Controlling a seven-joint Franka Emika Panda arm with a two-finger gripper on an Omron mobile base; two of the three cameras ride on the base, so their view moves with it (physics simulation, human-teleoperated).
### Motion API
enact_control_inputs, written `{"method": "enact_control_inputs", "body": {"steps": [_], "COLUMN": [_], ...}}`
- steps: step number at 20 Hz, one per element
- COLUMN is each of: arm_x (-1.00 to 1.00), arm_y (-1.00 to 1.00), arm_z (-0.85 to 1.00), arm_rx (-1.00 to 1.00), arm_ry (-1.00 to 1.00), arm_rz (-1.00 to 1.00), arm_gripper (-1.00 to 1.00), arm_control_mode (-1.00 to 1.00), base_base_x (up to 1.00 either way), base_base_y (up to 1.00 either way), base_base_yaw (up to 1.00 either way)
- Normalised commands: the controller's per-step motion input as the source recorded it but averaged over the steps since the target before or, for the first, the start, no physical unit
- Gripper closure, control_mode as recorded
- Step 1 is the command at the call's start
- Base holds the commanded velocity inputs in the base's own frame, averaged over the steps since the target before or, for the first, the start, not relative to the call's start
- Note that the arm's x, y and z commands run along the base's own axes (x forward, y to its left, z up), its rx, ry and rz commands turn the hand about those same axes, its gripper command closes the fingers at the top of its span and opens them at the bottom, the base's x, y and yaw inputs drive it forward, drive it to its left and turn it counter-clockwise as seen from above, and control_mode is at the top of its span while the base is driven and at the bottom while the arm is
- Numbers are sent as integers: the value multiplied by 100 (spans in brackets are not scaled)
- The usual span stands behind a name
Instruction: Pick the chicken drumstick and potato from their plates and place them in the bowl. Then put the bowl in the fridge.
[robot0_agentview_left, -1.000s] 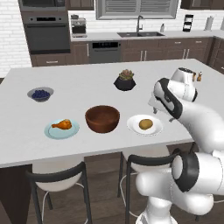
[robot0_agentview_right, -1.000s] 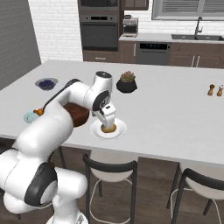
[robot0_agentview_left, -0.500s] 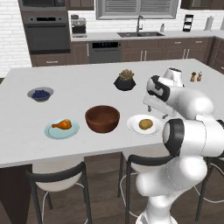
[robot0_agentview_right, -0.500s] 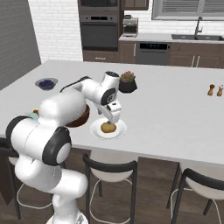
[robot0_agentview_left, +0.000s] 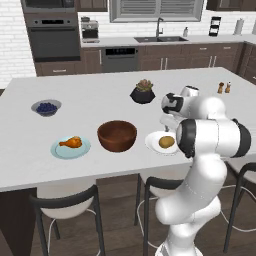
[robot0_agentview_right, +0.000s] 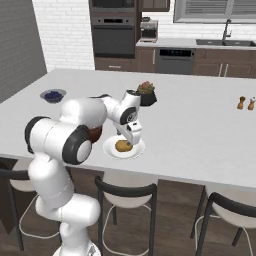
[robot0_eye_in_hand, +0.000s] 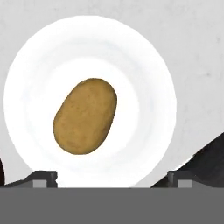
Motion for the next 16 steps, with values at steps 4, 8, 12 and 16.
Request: {"method": "enact_control_inputs", "body": {"steps": [4,8,12,16], "arm_x": [44,34,23,-6], "arm_y": [0,0,0,0], "arm_z": [-28,-42,-32,-15], "arm_rx": [1,0,0,0], "arm_ry": [3,0,3,5], "arm_rz": [0,0,-1,-2], "arm_gripper": [-100,-100,-100,-100], "arm_control_mode": [-100,-100,-100,-100], "base_base_x": [0,0,0,0], "base_base_y": [0,0,0,0], "base_base_yaw": [0,0,0,0]}}
